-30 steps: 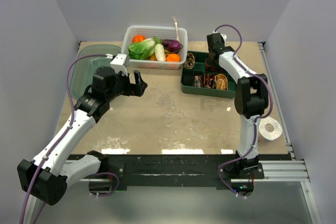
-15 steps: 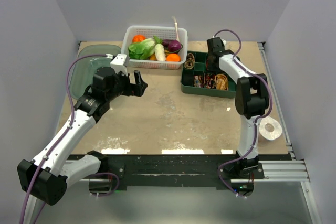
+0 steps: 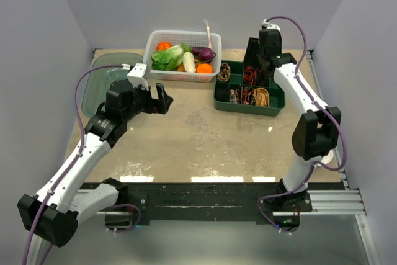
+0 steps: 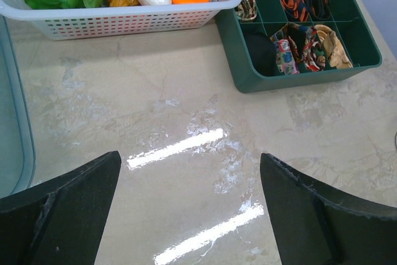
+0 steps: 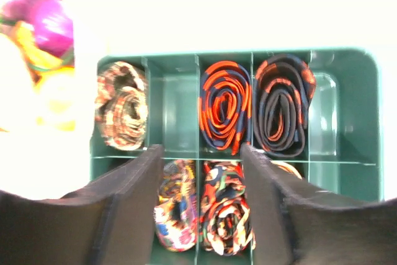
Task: Roll the ties
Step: Reset both arms
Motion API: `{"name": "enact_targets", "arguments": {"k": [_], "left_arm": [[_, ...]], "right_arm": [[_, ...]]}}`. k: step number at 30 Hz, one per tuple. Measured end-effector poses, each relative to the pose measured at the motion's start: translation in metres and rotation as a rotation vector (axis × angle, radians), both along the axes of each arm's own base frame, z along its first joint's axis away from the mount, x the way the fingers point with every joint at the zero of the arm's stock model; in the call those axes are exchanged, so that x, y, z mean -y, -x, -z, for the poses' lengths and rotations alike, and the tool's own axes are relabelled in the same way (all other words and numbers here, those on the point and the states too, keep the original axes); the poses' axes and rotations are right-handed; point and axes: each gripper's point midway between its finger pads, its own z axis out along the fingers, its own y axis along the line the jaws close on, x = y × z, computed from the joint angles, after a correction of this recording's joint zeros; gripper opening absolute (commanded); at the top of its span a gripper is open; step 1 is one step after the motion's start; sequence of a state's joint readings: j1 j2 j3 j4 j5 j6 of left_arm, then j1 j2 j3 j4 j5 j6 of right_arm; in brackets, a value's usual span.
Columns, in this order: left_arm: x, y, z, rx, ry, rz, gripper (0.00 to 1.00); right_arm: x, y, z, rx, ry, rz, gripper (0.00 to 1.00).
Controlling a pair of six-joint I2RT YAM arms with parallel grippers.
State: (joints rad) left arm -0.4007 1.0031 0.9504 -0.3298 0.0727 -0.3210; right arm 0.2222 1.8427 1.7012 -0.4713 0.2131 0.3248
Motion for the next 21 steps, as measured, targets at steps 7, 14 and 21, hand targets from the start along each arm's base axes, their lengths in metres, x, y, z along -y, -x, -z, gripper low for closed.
{"name": "enact_targets", "arguments": {"k": [7,14,21], "left_arm": [[-0.005,-0.002,-0.013,0.051,0.015,-0.030,1.00],[-0.008,-0.003,-0.024,0.087,0.044,-0.059,1.00],[-0.008,-0.002,-0.036,0.137,0.088,-0.067,1.00]], "right_arm": [[-0.011,0.028,-0.049,0.145,-0.087,-0.078,0.99],[-0.013,0.069,-0.125,0.372,-0.164,-0.138,0.99],[-0.013,0.099,-0.187,0.559,-0.215,-0.174,0.99]]}}
